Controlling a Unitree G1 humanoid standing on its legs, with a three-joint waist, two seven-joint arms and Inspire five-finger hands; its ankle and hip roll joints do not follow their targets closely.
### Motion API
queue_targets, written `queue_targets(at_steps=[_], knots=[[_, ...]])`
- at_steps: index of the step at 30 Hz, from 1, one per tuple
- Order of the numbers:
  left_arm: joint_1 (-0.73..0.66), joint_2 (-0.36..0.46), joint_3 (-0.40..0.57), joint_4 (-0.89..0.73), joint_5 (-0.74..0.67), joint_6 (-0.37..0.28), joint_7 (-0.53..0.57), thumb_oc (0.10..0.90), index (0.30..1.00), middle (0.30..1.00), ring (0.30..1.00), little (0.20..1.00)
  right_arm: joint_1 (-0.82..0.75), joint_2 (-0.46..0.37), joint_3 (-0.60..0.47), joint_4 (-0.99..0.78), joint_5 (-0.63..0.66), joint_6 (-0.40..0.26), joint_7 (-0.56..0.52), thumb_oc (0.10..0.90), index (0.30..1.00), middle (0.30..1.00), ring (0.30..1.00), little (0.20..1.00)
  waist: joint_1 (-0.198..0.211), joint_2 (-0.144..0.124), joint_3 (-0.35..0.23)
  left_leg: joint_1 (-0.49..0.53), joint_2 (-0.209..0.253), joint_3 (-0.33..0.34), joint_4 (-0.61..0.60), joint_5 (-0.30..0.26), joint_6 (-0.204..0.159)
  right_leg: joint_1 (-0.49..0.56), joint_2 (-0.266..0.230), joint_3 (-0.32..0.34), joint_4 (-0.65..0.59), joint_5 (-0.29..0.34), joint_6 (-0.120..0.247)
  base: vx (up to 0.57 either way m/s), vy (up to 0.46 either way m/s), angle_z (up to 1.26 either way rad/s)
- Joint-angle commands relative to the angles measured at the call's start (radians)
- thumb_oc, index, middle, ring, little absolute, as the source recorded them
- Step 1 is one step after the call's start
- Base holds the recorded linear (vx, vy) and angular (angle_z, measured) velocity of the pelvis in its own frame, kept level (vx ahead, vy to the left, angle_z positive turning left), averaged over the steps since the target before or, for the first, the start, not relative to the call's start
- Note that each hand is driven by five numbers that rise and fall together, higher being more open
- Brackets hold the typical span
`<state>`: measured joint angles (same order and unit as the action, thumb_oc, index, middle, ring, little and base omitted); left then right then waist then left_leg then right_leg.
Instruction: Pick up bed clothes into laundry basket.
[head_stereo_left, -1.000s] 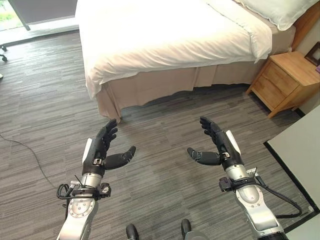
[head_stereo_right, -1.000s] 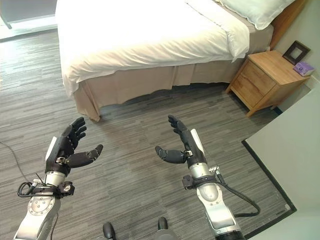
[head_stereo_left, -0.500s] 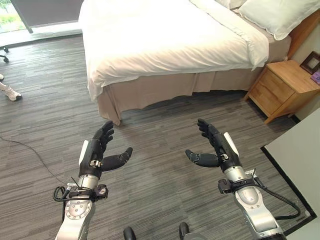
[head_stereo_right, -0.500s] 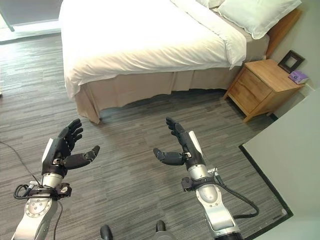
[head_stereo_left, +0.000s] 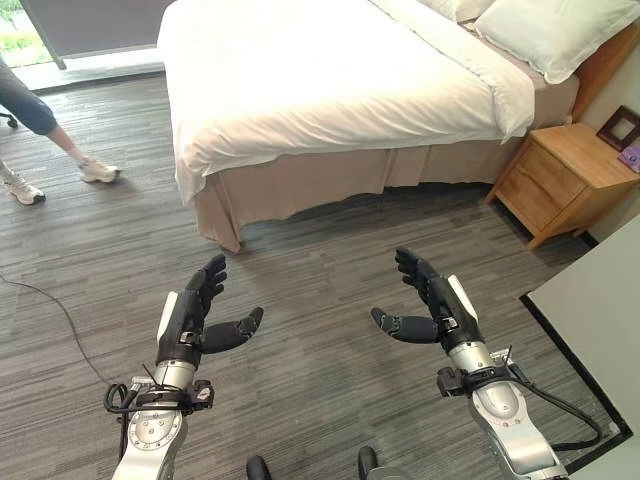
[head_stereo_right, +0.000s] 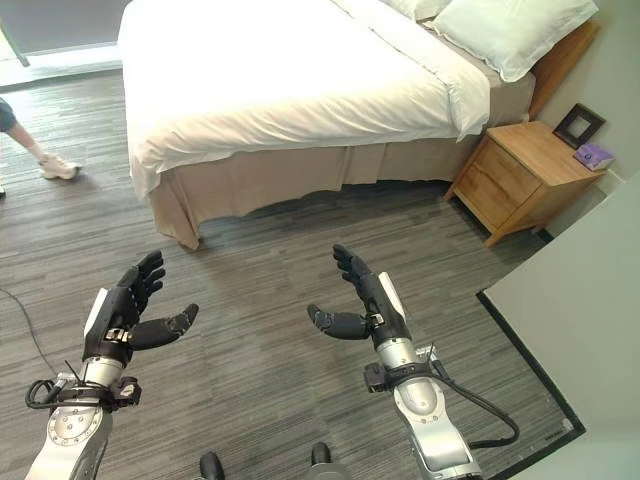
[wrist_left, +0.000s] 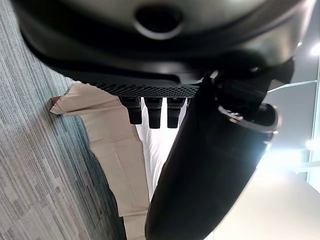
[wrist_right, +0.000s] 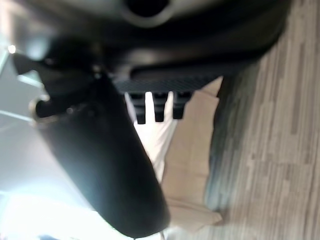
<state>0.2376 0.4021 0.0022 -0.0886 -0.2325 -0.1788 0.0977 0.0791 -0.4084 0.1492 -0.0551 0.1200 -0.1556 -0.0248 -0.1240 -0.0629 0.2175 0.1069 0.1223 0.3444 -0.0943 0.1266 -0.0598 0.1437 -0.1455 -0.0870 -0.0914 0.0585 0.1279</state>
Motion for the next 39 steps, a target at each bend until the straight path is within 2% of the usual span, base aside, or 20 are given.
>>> queue_targets(at_steps=[1,19,39], knots=[[-0.070,0.042,0.064,-0.056,0.015,-0.076,0.002,0.800,0.900,0.900,0.900,0.900,-0.075,0.035,-0.045,-0.126,0.028,-0.091,-0.013,0.800,0.900,0.900,0.900,0.900,-0.003,-0.008,-0.051,0.086,0.056,0.087,0.007,-0.151,-0.025,-0.029,-0.050,-0.069,0.004,-0.057,0.012,0.00,0.000,0.00],[-0.097,0.055,0.054,-0.057,0.020,-0.070,0.013,0.800,0.900,0.900,0.900,0.900,-0.096,0.006,-0.030,-0.112,0.001,-0.077,-0.016,0.800,0.900,0.900,0.900,0.900,-0.007,0.009,-0.048,0.088,0.075,0.090,0.007,-0.139,-0.039,-0.030,-0.033,-0.064,0.004,-0.070,0.000,0.00,-0.023,0.00],[-0.052,0.031,0.059,-0.060,0.004,-0.060,-0.013,0.800,0.900,0.900,0.900,0.900,-0.070,0.004,-0.011,-0.098,0.021,-0.072,0.016,0.800,0.900,0.900,0.900,0.900,-0.007,0.019,-0.047,0.096,0.104,0.096,0.007,-0.121,-0.056,-0.019,-0.005,-0.069,0.004,-0.087,-0.017,0.00,-0.020,0.00]])
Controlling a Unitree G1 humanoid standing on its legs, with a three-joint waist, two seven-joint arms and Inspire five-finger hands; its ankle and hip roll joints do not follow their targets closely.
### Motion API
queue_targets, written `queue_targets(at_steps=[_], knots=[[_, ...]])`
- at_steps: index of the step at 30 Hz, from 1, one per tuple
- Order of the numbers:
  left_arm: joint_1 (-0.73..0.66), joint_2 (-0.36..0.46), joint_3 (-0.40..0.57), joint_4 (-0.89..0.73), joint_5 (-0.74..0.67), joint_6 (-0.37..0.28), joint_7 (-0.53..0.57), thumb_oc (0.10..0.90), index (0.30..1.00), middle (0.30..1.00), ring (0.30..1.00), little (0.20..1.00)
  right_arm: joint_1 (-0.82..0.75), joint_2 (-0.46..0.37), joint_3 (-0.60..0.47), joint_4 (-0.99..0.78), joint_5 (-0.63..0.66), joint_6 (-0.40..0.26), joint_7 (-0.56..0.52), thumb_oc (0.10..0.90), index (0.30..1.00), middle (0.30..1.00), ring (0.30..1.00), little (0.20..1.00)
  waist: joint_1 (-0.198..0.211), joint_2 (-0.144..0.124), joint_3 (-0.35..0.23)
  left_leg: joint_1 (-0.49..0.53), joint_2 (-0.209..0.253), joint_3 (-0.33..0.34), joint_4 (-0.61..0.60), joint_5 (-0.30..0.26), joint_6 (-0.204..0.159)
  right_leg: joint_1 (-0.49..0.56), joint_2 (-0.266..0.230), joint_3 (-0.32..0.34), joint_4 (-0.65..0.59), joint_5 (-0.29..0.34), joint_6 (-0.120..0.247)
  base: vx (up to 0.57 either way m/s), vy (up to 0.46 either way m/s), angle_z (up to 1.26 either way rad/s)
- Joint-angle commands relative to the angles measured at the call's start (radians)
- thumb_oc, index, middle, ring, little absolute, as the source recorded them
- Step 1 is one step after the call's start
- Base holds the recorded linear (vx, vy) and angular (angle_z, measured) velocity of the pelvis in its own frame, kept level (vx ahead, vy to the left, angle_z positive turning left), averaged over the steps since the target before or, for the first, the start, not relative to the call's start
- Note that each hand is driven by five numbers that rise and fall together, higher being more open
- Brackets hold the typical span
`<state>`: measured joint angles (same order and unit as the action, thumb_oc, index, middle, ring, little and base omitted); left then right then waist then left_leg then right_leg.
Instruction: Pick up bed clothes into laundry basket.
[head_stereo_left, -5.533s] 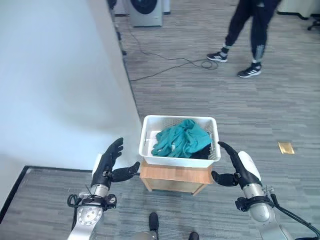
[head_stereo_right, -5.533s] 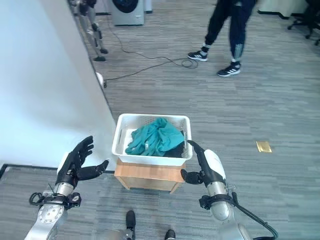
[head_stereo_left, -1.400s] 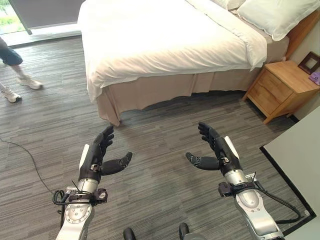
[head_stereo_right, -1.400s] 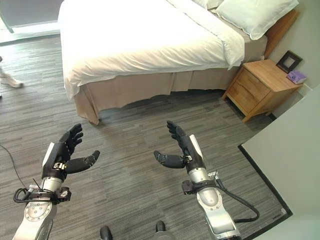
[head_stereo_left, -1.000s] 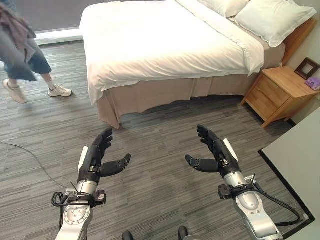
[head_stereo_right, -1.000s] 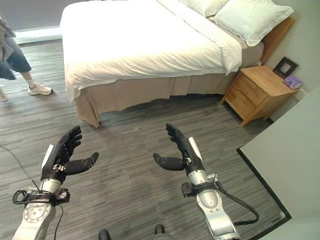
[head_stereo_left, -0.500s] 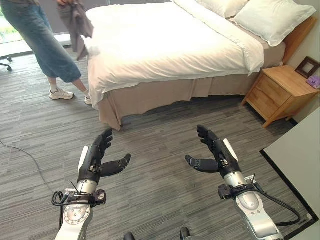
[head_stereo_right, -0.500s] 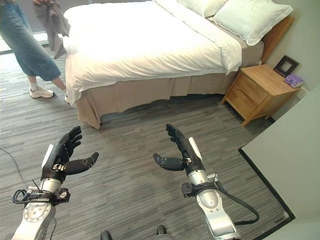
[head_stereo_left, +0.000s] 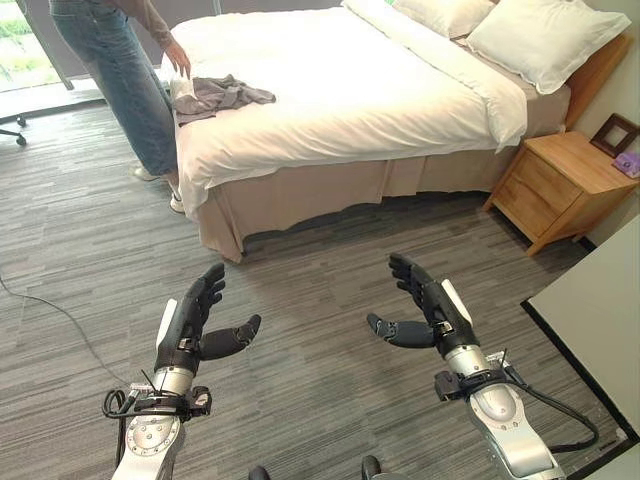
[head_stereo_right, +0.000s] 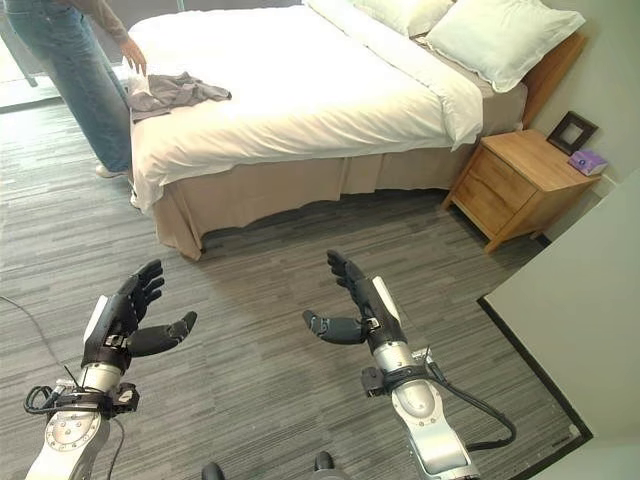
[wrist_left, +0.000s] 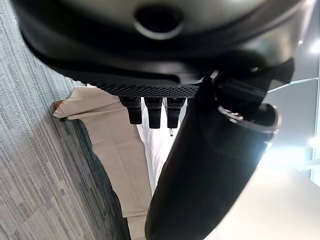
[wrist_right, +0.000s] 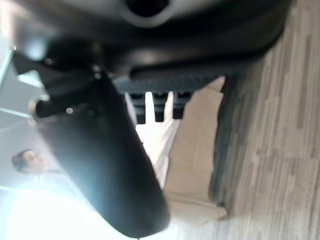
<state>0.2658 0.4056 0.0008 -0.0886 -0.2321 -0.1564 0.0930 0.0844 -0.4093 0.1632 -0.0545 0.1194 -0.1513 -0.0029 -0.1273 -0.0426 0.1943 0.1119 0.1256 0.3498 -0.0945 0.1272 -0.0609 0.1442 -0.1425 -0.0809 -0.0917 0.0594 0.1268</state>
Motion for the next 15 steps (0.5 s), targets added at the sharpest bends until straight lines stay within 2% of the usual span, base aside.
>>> queue_targets(at_steps=[1,4,5,9,11,13,14,15], knots=[[-0.080,0.028,0.060,-0.060,0.004,-0.082,-0.008,0.800,0.900,0.900,0.900,0.900,-0.075,0.005,-0.025,-0.098,0.021,-0.076,-0.006,0.800,0.900,0.900,0.900,0.900,-0.003,-0.001,-0.024,0.091,0.100,0.091,0.007,-0.121,-0.055,-0.019,-0.008,-0.075,0.004,-0.088,-0.015,0.00,0.000,0.00],[-0.075,0.025,0.062,-0.064,0.001,-0.081,-0.011,0.800,0.900,0.900,0.900,0.900,-0.078,0.002,-0.022,-0.103,0.017,-0.077,-0.005,0.800,0.900,0.900,0.900,0.900,-0.001,-0.002,-0.025,0.091,0.100,0.091,0.007,-0.122,-0.055,-0.019,-0.009,-0.079,0.004,-0.086,-0.014,0.00,0.000,0.00],[-0.186,0.027,0.102,0.502,-0.042,-0.019,0.047,0.800,0.900,0.900,0.900,0.900,-0.049,-0.012,-0.186,0.393,-0.003,0.025,-0.079,0.800,0.900,0.900,0.900,0.900,-0.025,0.045,-0.067,0.053,0.094,0.224,0.050,-0.183,-0.056,-0.120,-0.182,-0.278,0.175,-0.094,0.044,-0.05,0.094,0.09],[-0.211,0.064,0.081,0.414,0.153,0.012,0.062,0.800,0.900,0.900,0.900,0.900,-0.085,-0.025,-0.178,0.343,-0.047,0.032,-0.080,0.800,0.900,0.900,0.900,0.900,-0.004,0.024,-0.047,0.055,0.037,0.168,0.011,-0.203,-0.014,-0.155,-0.226,-0.286,0.277,-0.046,0.085,-0.12,0.215,0.45],[-0.234,0.074,0.061,0.385,0.195,0.021,0.069,0.800,0.900,0.900,0.900,0.900,-0.085,-0.014,-0.180,0.316,-0.055,0.036,-0.079,0.800,0.900,0.900,0.900,0.900,-0.007,-0.003,-0.037,0.046,0.015,0.125,0.009,-0.211,0.003,-0.168,-0.222,-0.233,0.321,-0.013,0.102,-0.07,0.116,-0.02],[-0.258,0.083,0.043,0.358,0.204,0.017,0.067,0.800,0.900,0.900,0.900,0.900,-0.079,-0.013,-0.178,0.291,-0.065,0.036,-0.081,0.800,0.900,0.900,0.900,0.900,-0.025,-0.014,-0.034,0.043,0.005,0.083,0.008,-0.221,0.018,-0.175,-0.164,-0.138,0.329,-0.036,0.104,0.01,0.086,0.20],[-0.259,0.083,0.043,0.358,0.204,0.018,0.067,0.800,0.900,0.900,0.900,0.900,-0.079,-0.013,-0.179,0.290,-0.065,0.036,-0.081,0.800,0.900,0.900,0.900,0.900,-0.024,-0.014,-0.034,0.044,0.005,0.084,0.008,-0.222,0.018,-0.176,-0.164,-0.137,0.331,-0.037,0.104,0.01,0.072,0.67],[-0.283,0.087,0.029,0.354,0.205,0.016,0.073,0.800,0.900,0.900,0.900,0.900,-0.087,-0.007,-0.170,0.279,-0.068,0.034,-0.090,0.800,0.900,0.900,0.900,0.900,-0.032,-0.016,-0.033,0.040,0.002,0.081,0.008,-0.204,0.029,-0.184,-0.108,-0.098,0.312,-0.057,0.072,0.03,0.051,0.62]])
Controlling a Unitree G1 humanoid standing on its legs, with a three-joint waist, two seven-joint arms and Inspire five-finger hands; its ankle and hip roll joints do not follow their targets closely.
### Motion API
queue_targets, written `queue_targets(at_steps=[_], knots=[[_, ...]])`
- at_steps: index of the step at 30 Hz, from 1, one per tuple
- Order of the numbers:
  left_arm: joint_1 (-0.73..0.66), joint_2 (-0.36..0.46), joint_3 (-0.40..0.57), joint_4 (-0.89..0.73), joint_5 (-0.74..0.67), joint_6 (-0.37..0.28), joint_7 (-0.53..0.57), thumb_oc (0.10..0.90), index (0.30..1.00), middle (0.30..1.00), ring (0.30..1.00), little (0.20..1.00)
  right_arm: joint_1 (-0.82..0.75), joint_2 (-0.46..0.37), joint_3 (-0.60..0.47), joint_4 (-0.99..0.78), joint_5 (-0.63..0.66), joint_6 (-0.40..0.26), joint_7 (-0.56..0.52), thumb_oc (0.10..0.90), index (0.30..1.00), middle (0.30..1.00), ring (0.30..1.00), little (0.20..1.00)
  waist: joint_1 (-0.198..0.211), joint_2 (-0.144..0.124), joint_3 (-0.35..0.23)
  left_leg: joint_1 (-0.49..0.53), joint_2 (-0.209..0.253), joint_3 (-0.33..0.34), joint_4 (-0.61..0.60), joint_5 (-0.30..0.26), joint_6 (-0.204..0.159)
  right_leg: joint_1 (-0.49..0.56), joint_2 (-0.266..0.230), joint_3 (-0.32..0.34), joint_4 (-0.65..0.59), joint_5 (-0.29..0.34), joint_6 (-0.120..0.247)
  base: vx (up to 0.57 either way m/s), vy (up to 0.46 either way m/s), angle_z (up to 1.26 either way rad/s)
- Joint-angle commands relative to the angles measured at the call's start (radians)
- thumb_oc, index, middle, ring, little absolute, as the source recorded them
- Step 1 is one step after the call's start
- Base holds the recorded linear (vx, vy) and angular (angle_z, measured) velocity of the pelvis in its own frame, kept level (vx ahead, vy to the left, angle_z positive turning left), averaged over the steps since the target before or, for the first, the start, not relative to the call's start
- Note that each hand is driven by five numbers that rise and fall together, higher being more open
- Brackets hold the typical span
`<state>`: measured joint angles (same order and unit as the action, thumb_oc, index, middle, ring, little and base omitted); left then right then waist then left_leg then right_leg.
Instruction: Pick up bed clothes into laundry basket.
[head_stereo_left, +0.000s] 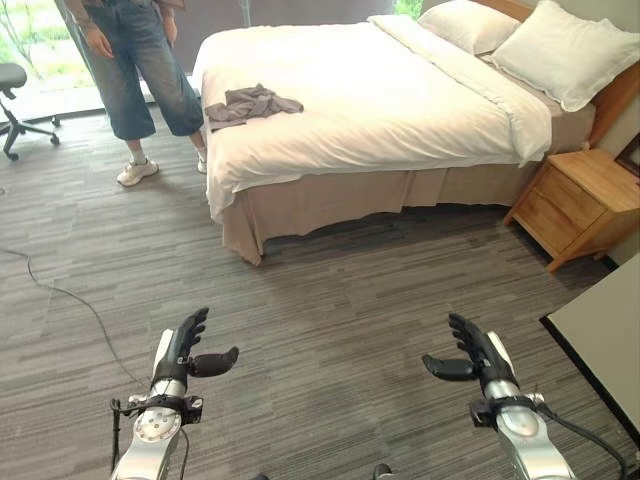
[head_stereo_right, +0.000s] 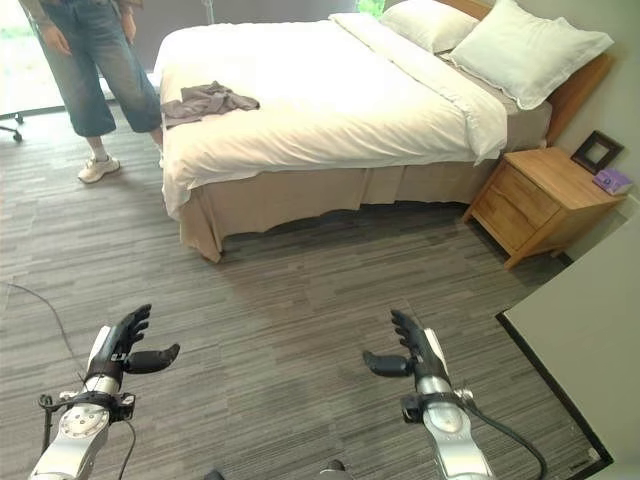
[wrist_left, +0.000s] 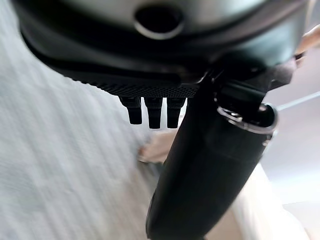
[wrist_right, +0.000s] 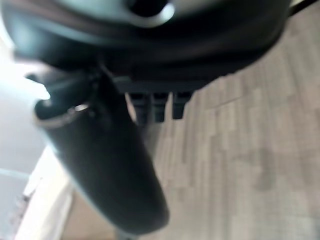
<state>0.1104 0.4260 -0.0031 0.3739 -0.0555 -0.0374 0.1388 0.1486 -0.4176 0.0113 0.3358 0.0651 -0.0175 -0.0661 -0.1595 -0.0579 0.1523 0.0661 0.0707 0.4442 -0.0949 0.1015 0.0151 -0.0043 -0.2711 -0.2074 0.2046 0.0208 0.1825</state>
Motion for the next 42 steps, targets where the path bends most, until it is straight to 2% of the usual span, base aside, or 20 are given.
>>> queue_targets(at_steps=[1,4,7,12,14,16,18,19,20,21,22,23,24,25,27,29,30,33,37,42], knots=[[-0.142,0.073,0.030,-0.113,0.033,-0.104,0.030,0.800,0.900,0.900,0.900,0.900,-0.159,0.000,-0.013,-0.119,-0.015,-0.100,-0.030,0.800,0.900,0.900,0.900,0.900,0.000,-0.001,0.006,0.088,0.052,-0.016,0.008,-0.184,-0.044,-0.034,0.034,0.029,-0.002,-0.031,0.008,0.03,0.051,0.51],[-0.169,0.081,0.019,-0.116,0.043,-0.111,0.038,0.800,0.900,0.900,0.900,0.900,-0.185,-0.010,-0.002,-0.139,-0.019,-0.109,-0.041,0.800,0.900,0.900,0.900,0.900,-0.004,-0.001,0.005,0.098,0.048,-0.013,0.008,-0.193,-0.045,-0.045,0.055,0.009,-0.062,-0.039,-0.005,0.13,0.010,0.20],[-0.232,0.087,-0.006,-0.153,0.020,-0.128,0.051,0.800,0.900,0.900,0.900,0.900,-0.226,-0.040,0.012,-0.193,-0.039,-0.129,-0.060,0.800,0.900,0.900,0.900,0.900,-0.032,-0.013,0.041,0.153,0.039,-0.024,0.008,-0.223,-0.063,-0.160,0.091,-0.018,-0.180,0.016,0.007,0.28,-0.050,0.07],[-0.306,0.092,-0.041,-0.187,0.004,-0.153,0.072,0.800,0.900,0.900,0.900,0.900,-0.250,-0.062,0.025,-0.228,-0.070,-0.146,-0.077,0.800,0.900,0.900,0.900,0.900,-0.064,-0.023,0.076,0.211,0.059,-0.049,0.010,-0.256,-0.100,-0.242,0.075,-0.048,-0.283,0.046,0.031,0.37,-0.145,0.51],[-0.323,0.091,-0.055,-0.188,-0.014,-0.169,0.080,0.800,0.900,0.900,0.900,0.900,-0.258,-0.084,0.022,-0.240,-0.084,-0.151,-0.090,0.800,0.900,0.900,0.900,0.900,-0.076,-0.014,0.072,0.252,0.071,-0.063,0.024,-0.299,-0.113,-0.251,0.063,-0.065,-0.280,0.037,0.042,0.41,-0.183,0.27],[-0.303,0.078,-0.057,-0.225,-0.040,-0.189,0.068,0.800,0.900,0.900,0.900,0.900,-0.247,-0.113,0.006,-0.270,-0.079,-0.159,-0.092,0.800,0.900,0.900,0.900,0.900,-0.105,-0.024,0.047,0.285,0.071,-0.089,0.104,-0.357,-0.138,-0.200,0.067,-0.025,-0.285,0.068,0.007,0.67,-0.338,0.34],[-0.256,0.066,-0.039,-0.253,-0.075,-0.201,0.053,0.800,0.900,0.900,0.900,0.900,-0.238,-0.118,0.003,-0.301,-0.059,-0.162,-0.074,0.800,0.900,0.900,0.900,0.900,-0.108,0.004,0.046,0.265,0.123,-0.126,0.259,-0.284,-0.170,-0.160,0.079,-0.017,-0.269,0.073,-0.027,0.55,-0.291,0.44],[-0.254,0.066,-0.038,-0.254,-0.075,-0.201,0.052,0.800,0.900,0.900,0.900,0.900,-0.238,-0.119,0.004,-0.302,-0.059,-0.162,-0.074,0.800,0.900,0.900,0.900,0.900,-0.110,0.006,0.046,0.262,0.126,-0.128,0.263,-0.286,-0.171,-0.159,0.081,-0.020,-0.270,0.073,-0.028,0.31,-0.203,0.50],[-0.230,0.058,-0.026,-0.256,-0.082,-0.196,0.051,0.800,0.900,0.900,0.900,0.900,-0.245,-0.124,0.017,-0.306,-0.058,-0.162,-0.070,0.800,0.900,0.900,0.900,0.900,-0.100,0.019,0.045,0.228,0.161,-0.139,0.379,-0.194,-0.186,-0.123,0.095,-0.030,-0.269,0.062,-0.058,0.50,-0.438,0.45],[-0.205,0.051,-0.011,-0.244,-0.100,-0.187,0.055,0.800,0.900,0.900,0.900,0.900,-0.271,-0.134,0.039,-0.301,-0.071,-0.160,-0.073,0.800,0.900,0.900,0.900,0.900,-0.069,0.013,0.050,0.142,0.220,-0.153,0.646,-0.020,-0.209,-0.047,0.129,-0.040,-0.273,0.022,-0.128,0.65,-0.589,0.18],[-0.204,0.048,-0.010,-0.234,-0.104,-0.187,0.068,0.800,0.900,0.900,0.900,0.900,-0.288,-0.134,0.046,-0.293,-0.073,-0.156,-0.083,0.800,0.900,0.900,0.900,0.900,-0.053,-0.004,0.053,0.092,0.247,-0.133,0.755,0.014,-0.205,-0.001,0.135,-0.042,-0.287,0.005,-0.151,0.48,-0.467,0.05],[-0.205,0.049,-0.010,-0.233,-0.104,-0.187,0.068,0.800,0.900,0.900,0.900,0.900,-0.289,-0.133,0.046,-0.292,-0.073,-0.157,-0.083,0.800,0.900,0.900,0.900,0.900,-0.054,-0.001,0.054,0.088,0.251,-0.136,0.762,0.012,-0.206,-0.002,0.139,-0.043,-0.286,0.004,-0.153,0.45,-0.316,-0.18],[-0.203,0.049,-0.006,-0.227,-0.112,-0.181,0.067,0.800,0.900,0.900,0.900,0.900,-0.317,-0.145,0.052,-0.293,-0.088,-0.143,-0.087,0.800,0.900,0.900,0.900,0.900,-0.021,-0.020,0.066,0.019,0.270,-0.068,0.816,-0.043,-0.178,0.053,0.142,-0.029,-0.292,-0.031,-0.163,0.35,-0.152,-0.23],[-0.203,0.049,-0.006,-0.226,-0.112,-0.181,0.067,0.800,0.900,0.900,0.900,0.900,-0.316,-0.144,0.053,-0.292,-0.088,-0.143,-0.087,0.800,0.900,0.900,0.900,0.900,-0.020,-0.012,0.065,0.023,0.273,-0.082,0.818,-0.054,-0.196,0.060,0.150,-0.021,-0.292,-0.047,-0.157,0.55,-0.211,-0.11],[-0.172,0.060,0.029,-0.264,-0.101,-0.185,0.062,0.800,0.900,0.900,0.900,0.900,-0.339,-0.164,0.066,-0.305,-0.112,-0.132,-0.063,0.800,0.900,0.900,0.900,0.900,0.018,-0.015,0.072,-0.085,0.219,0.013,0.640,-0.133,-0.174,0.115,0.140,-0.004,-0.292,-0.086,-0.127,0.54,0.009,-0.05],[-0.159,0.065,0.045,-0.281,-0.088,-0.186,0.065,0.800,0.900,0.900,0.900,0.900,-0.340,-0.171,0.069,-0.312,-0.115,-0.133,-0.055,0.800,0.900,0.900,0.900,0.900,0.028,-0.019,0.070,-0.082,0.185,0.053,0.537,-0.152,-0.160,0.136,0.129,0.001,-0.292,-0.095,-0.114,0.41,0.120,-0.11],[-0.138,0.075,0.082,-0.294,-0.071,-0.188,0.077,0.800,0.900,0.900,0.900,0.900,-0.338,-0.179,0.071,-0.314,-0.117,-0.134,-0.047,0.800,0.900,0.900,0.900,0.900,0.046,-0.008,0.068,-0.128,0.150,0.095,0.339,-0.119,-0.154,0.178,0.131,0.002,-0.292,-0.122,-0.094,0.46,0.167,-0.21],[-0.153,0.085,0.092,-0.278,-0.052,-0.171,0.100,0.800,0.900,0.900,0.900,0.900,-0.342,-0.182,0.087,-0.300,-0.112,-0.132,-0.040,0.800,0.900,0.900,0.900,0.900,0.063,-0.004,0.059,-0.158,0.141,0.058,0.047,-0.014,-0.162,0.239,0.107,0.012,-0.292,-0.157,-0.070,0.55,0.198,-0.31],[-0.182,0.100,0.090,-0.245,-0.046,-0.158,0.121,0.800,0.900,0.900,0.900,0.900,-0.340,-0.178,0.117,-0.292,-0.119,-0.120,-0.033,0.800,0.900,0.900,0.900,0.900,0.059,0.019,0.037,-0.184,0.192,0.021,0.008,0.061,-0.182,0.285,0.097,0.063,-0.292,-0.173,-0.053,0.42,0.183,-0.57],[-0.182,0.093,0.080,-0.263,-0.064,-0.151,0.108,0.800,0.900,0.900,0.900,0.900,-0.334,-0.171,0.129,-0.313,-0.154,-0.110,-0.022,0.800,0.900,0.900,0.900,0.900,0.055,0.012,0.009,-0.140,0.174,0.020,0.008,0.072,-0.146,0.301,0.073,0.132,-0.216,-0.190,-0.045,0.55,0.272,-0.84]])
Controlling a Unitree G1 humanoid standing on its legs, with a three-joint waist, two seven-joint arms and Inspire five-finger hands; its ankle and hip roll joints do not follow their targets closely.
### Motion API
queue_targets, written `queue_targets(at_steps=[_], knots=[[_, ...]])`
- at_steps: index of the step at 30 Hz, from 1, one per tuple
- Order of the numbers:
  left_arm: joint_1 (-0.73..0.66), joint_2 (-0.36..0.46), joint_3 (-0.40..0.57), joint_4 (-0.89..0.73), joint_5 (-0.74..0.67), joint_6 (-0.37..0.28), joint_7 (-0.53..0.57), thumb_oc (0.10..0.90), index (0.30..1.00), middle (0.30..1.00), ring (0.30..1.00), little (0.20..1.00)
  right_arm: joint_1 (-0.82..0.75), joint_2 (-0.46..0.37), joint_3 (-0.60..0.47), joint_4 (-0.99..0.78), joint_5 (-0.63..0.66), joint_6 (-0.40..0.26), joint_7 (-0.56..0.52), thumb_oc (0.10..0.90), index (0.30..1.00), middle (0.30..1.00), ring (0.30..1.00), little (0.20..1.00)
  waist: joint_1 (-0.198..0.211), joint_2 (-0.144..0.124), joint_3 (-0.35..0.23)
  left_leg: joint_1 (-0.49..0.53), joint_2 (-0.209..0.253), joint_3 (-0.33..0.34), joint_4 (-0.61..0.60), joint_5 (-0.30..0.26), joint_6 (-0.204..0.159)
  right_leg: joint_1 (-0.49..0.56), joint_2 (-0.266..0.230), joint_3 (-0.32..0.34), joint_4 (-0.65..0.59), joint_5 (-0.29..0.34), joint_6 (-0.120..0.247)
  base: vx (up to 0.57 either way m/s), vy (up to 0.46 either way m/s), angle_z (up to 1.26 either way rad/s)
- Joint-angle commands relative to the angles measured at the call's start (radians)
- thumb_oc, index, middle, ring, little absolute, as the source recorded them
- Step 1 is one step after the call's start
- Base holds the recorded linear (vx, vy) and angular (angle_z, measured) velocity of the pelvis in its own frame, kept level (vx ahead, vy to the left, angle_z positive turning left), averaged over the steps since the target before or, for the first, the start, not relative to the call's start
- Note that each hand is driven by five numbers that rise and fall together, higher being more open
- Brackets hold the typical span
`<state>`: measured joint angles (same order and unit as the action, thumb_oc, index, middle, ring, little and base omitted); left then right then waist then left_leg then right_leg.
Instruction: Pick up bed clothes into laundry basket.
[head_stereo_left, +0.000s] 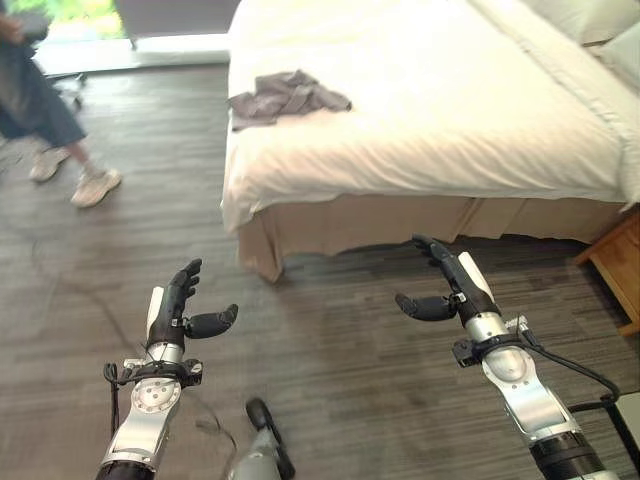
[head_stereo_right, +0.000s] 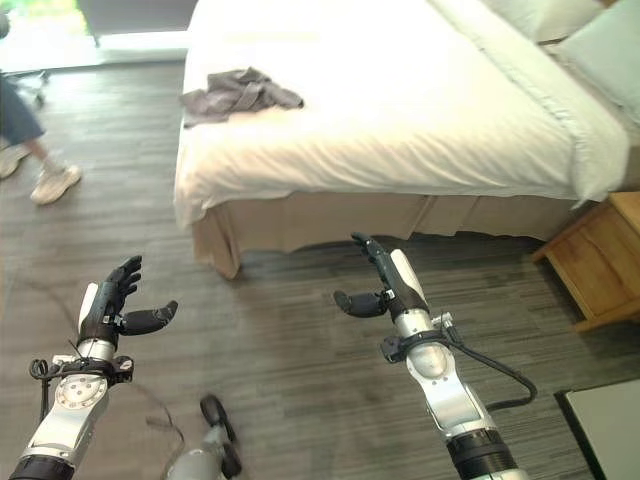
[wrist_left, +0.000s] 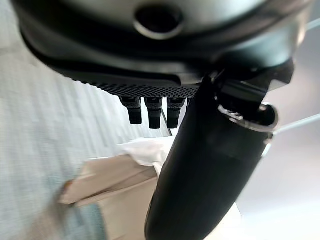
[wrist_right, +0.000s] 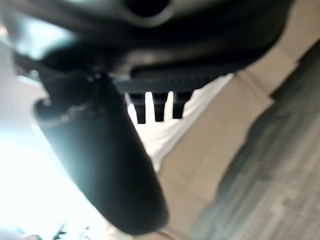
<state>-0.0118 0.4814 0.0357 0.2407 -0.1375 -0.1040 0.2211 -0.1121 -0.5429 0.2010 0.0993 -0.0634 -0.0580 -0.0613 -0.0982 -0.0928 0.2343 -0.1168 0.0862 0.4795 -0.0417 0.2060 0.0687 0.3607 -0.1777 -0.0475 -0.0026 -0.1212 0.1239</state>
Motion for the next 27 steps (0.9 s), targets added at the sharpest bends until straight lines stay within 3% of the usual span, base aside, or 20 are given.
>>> queue_targets(at_steps=[1,2,4,7,10,14,15,19,20,21,22,24,25,27], knots=[[-0.071,0.056,0.025,-0.133,0.047,-0.063,0.007,0.800,0.900,0.900,0.900,0.900,-0.026,-0.013,-0.103,-0.085,-0.033,-0.062,-0.024,0.800,0.900,0.900,0.900,0.900,-0.033,0.030,-0.076,0.107,0.127,0.022,-0.046,-0.075,-0.160,-0.141,-0.031,-0.007,0.202,0.033,0.042,0.37,0.211,-0.55],[-0.071,0.056,0.024,-0.133,0.047,-0.063,0.007,0.800,0.900,0.900,0.900,0.900,-0.025,-0.012,-0.104,-0.086,-0.033,-0.061,-0.023,0.800,0.900,0.900,0.900,0.900,-0.030,0.029,-0.077,0.107,0.126,0.025,-0.046,-0.075,-0.159,-0.146,-0.033,-0.003,0.208,0.031,0.043,0.51,0.300,-0.28],[-0.075,0.064,0.028,-0.145,0.051,-0.060,0.011,0.800,0.900,0.900,0.900,0.900,-0.007,0.006,-0.117,-0.085,-0.034,-0.060,-0.028,0.800,0.900,0.900,0.900,0.900,-0.052,0.020,-0.068,0.159,0.103,0.054,-0.046,-0.132,-0.144,-0.221,-0.068,-0.023,0.329,0.079,0.067,0.27,0.195,-0.10],[-0.101,0.075,0.027,-0.160,0.065,-0.055,0.014,0.800,0.900,0.900,0.900,0.900,0.026,0.025,-0.134,-0.081,-0.033,-0.057,-0.024,0.800,0.900,0.900,0.900,0.900,-0.071,0.020,-0.067,0.199,0.100,0.101,-0.046,-0.163,-0.141,-0.293,-0.094,-0.090,0.324,0.111,0.076,0.21,0.131,-0.38],[-0.186,0.119,0.016,-0.161,0.167,-0.043,0.038,0.800,0.900,0.900,0.900,0.900,0.105,-0.006,-0.186,-0.075,-0.043,-0.066,-0.019,0.800,0.900,0.900,0.900,0.900,-0.133,0.033,-0.076,0.244,0.100,0.124,-0.046,-0.197,-0.157,-0.356,-0.016,-0.195,0.152,0.041,0.045,0.35,0.101,-0.33],[-0.282,0.196,0.038,-0.069,0.248,-0.009,0.121,0.800,0.900,0.900,0.900,0.900,0.213,-0.032,-0.260,-0.037,-0.030,-0.076,-0.028,0.800,0.900,0.900,0.900,0.900,-0.182,0.025,-0.083,0.293,0.085,0.155,-0.046,-0.229,-0.171,-0.391,0.037,-0.298,0.005,0.087,0.039,0.24,-0.031,0.07],[-0.328,0.262,0.063,-0.002,0.285,0.019,0.150,0.800,0.900,0.900,0.900,0.900,0.268,-0.047,-0.294,-0.021,-0.021,-0.078,-0.024,0.800,0.900,0.900,0.900,0.900,-0.206,0.022,-0.087,0.317,0.074,0.171,-0.046,-0.246,-0.175,-0.409,0.044,-0.323,-0.014,0.107,0.039,0.30,-0.103,-0.10],[-0.411,0.357,0.056,0.140,0.314,0.050,0.176,0.800,0.900,0.900,0.900,0.900,0.337,-0.067,-0.332,0.012,-0.013,-0.077,-0.016,0.800,0.900,0.900,0.900,0.900,-0.235,0.030,-0.108,0.346,0.059,0.173,-0.046,-0.262,-0.178,-0.381,0.045,-0.306,-0.049,0.118,0.030,0.26,-0.095,-0.18],[-0.416,0.415,0.075,0.211,0.343,0.072,0.182,0.800,0.900,0.900,0.900,0.900,0.369,-0.074,-0.362,0.045,0.004,-0.078,-0.016,0.800,0.900,0.900,0.900,0.900,-0.246,0.053,-0.115,0.372,0.052,0.172,-0.037,-0.264,-0.185,-0.360,0.050,-0.290,-0.073,0.117,0.024,0.31,-0.127,-0.15],[-0.419,0.444,0.080,0.251,0.356,0.081,0.184,0.800,0.900,0.900,0.900,0.900,0.373,-0.081,-0.374,0.058,0.015,-0.078,-0.016,0.800,0.900,0.900,0.900,0.900,-0.249,0.062,-0.111,0.376,0.058,0.179,0.013,-0.264,-0.196,-0.345,0.049,-0.284,-0.076,0.109,0.018,0.46,-0.217,-0.13],[-0.414,0.487,0.095,0.301,0.359,0.087,0.174,0.800,0.900,0.900,0.900,0.900,0.372,-0.091,-0.385,0.079,0.019,-0.074,-0.013,0.800,0.900,0.900,0.900,0.900,-0.239,0.067,-0.098,0.343,0.103,0.194,0.160,-0.239,-0.227,-0.310,0.050,-0.271,-0.083,0.085,0.001,0.25,-0.172,-0.12],[-0.414,0.491,0.096,0.305,0.358,0.084,0.174,0.800,0.900,0.900,0.900,0.900,0.367,-0.091,-0.382,0.081,0.020,-0.075,-0.014,0.800,0.900,0.900,0.900,0.900,-0.239,0.068,-0.096,0.335,0.118,0.194,0.186,-0.248,-0.235,-0.310,0.057,-0.269,-0.083,0.081,-0.005,0.16,-0.142,-0.36],[-0.404,0.552,0.108,0.381,0.374,0.099,0.154,0.800,0.900,0.900,0.900,0.900,0.351,-0.107,-0.385,0.098,0.021,-0.071,-0.015,0.800,0.900,0.900,0.900,0.900,-0.223,0.072,-0.081,0.285,0.179,0.182,0.348,-0.196,-0.273,-0.277,0.067,-0.256,-0.085,0.048,-0.035,0.27,-0.219,-0.41],[-0.393,0.613,0.121,0.443,0.393,0.110,0.154,0.800,0.900,0.900,0.900,0.900,0.338,-0.138,-0.383,0.118,0.016,-0.066,-0.015,0.800,0.900,0.900,0.900,0.900,-0.205,0.072,-0.065,0.234,0.233,0.173,0.487,-0.125,-0.309,-0.244,0.070,-0.251,-0.085,0.021,-0.057,0.30,-0.205,-0.46]])
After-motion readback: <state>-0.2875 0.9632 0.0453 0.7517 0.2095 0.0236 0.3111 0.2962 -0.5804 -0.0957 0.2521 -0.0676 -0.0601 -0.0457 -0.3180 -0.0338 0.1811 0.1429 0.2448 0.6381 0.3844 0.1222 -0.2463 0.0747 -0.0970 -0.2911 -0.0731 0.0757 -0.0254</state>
